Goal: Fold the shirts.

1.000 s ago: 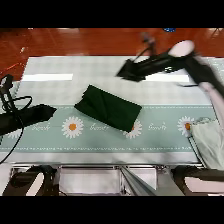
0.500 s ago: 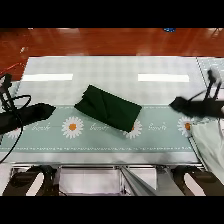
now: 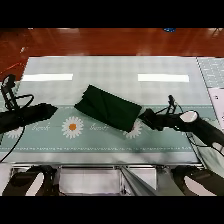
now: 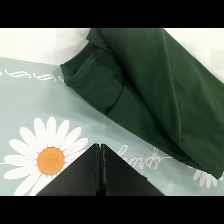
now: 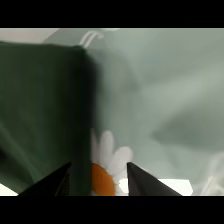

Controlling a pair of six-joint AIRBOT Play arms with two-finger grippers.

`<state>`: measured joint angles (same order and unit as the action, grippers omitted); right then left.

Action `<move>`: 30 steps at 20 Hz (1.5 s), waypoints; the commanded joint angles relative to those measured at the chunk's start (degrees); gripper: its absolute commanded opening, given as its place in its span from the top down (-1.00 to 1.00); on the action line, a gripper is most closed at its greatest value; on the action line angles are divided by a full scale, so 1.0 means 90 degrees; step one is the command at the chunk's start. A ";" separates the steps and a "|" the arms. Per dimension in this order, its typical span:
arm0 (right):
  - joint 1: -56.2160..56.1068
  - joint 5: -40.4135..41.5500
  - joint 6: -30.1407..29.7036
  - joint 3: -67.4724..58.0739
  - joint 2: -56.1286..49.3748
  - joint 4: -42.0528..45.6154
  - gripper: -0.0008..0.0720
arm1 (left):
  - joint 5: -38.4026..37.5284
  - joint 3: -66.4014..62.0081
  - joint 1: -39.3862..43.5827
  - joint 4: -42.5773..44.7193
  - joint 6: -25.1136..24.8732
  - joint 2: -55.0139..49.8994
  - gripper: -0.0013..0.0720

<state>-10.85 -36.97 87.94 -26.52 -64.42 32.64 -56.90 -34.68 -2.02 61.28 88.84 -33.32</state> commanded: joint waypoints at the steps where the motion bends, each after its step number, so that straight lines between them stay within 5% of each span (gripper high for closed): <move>1: -0.0505 0.0034 -0.1022 -0.0549 -0.1178 -0.1372 -0.16 | -0.0034 0.0019 0.0002 -0.0046 -0.0002 -0.0075 0.91; 6: -0.1044 -0.0420 -0.1071 -0.1734 -0.2314 -0.1421 -0.02 | -0.0034 0.0126 0.0005 -0.0049 -0.0002 -0.0104 0.91; 8: -0.1268 -0.0685 -0.1557 -0.2380 -0.2569 -0.1423 0.91 | -0.0041 0.0182 0.0002 -0.0056 -0.0002 -0.0104 0.91; 12: -0.1474 -0.1047 -0.1564 -0.4082 -0.2613 -0.0935 0.91 | -0.0027 0.0301 0.0002 -0.0092 -0.0005 -0.0104 0.91; 19: -0.0865 -0.2540 0.0311 -0.7740 -0.2613 0.1889 0.91 | -0.0075 0.0486 0.0002 -0.0095 -0.0002 -0.0104 0.91; 30: 0.2815 -0.4733 0.0857 -0.8956 -0.1273 0.2149 0.91 | -0.0080 0.0483 0.0002 -0.0342 -0.0005 -0.0100 0.91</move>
<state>4.71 -73.87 94.21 -106.17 -79.85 51.16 -57.65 -30.35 -2.02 59.33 88.82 -34.24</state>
